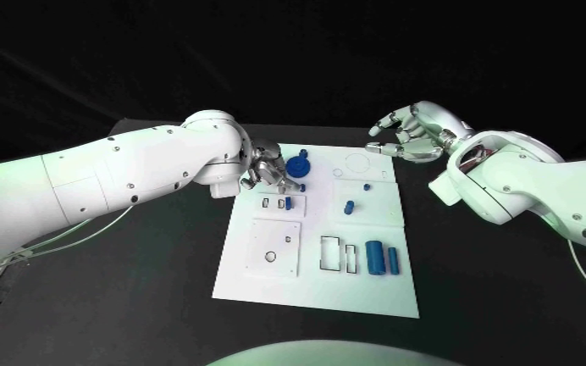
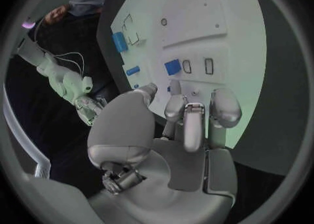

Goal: Assemble the parts on the task board

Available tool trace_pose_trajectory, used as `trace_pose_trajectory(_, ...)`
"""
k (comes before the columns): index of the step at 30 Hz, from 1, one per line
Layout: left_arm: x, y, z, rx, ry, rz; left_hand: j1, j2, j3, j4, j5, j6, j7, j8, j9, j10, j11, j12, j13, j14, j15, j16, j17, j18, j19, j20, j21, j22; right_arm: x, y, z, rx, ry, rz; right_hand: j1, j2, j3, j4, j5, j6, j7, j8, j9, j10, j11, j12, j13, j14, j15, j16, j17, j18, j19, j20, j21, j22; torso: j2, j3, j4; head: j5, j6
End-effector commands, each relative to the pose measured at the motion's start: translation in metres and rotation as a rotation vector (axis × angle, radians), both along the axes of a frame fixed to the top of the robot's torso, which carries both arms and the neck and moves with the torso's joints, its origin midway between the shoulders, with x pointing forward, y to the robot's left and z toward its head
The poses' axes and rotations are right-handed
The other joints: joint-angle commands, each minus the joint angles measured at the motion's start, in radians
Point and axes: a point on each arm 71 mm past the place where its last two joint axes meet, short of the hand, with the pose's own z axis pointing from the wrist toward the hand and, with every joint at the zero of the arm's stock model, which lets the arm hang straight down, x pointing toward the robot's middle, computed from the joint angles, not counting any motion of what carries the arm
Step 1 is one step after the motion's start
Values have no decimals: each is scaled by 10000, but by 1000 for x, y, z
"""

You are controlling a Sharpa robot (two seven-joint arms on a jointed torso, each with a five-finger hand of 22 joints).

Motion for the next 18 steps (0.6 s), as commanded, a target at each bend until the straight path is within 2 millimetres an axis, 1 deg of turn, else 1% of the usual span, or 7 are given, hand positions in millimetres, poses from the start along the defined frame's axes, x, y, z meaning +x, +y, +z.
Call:
trace_pose_trajectory(1,-1,-2,-2,670,140,-390,-143,9,-97,8,-38,-59,16,31,31,-61,-6,-42,-10,730,-26,-44,1664,-157,21,54,73,20,0,1,-1,-244,-5,99,-72,-48,-20,15,32,-65,-4,40,12,-54,20,-45,681,717,25,-43,1307,93,-81,4,-42,-5,8,1,4,-24,-33)
trace_pose_trajectory(9,-1,-5,-4,933,237,-609,-337,27,-235,9,-41,-91,22,52,80,-108,3,-62,-37,718,-15,-61,1636,-160,12,69,105,64,0,1,-1,-275,-6,76,-72,-48,-20,15,32,-65,-4,40,12,-54,20,-45,681,717,25,-43,1307,93,-81,4,-42,-5,5,1,21,-13,-94)
trace_pose_trajectory(12,0,-5,-4,1072,268,-695,-391,48,-277,7,-39,-119,29,49,93,-211,11,-156,-173,697,-8,-93,1580,-152,-23,75,89,24,0,0,-1,-281,-10,66,-85,-47,-26,18,36,-73,-3,42,12,-49,20,-39,685,715,25,-48,1298,97,-91,4,-62,-20,8,-4,18,-4,-112)
trace_pose_trajectory(18,0,-7,-6,1199,340,-788,-415,63,-294,7,-39,-128,32,50,101,-232,15,-170,-188,694,-4,-96,1577,-150,-34,79,86,16,1,-1,-1,-293,-10,43,-98,-43,-31,21,41,-80,-2,45,13,-50,21,-42,683,717,26,-45,1307,96,-88,4,-60,-17,6,-12,2,-11,-138)
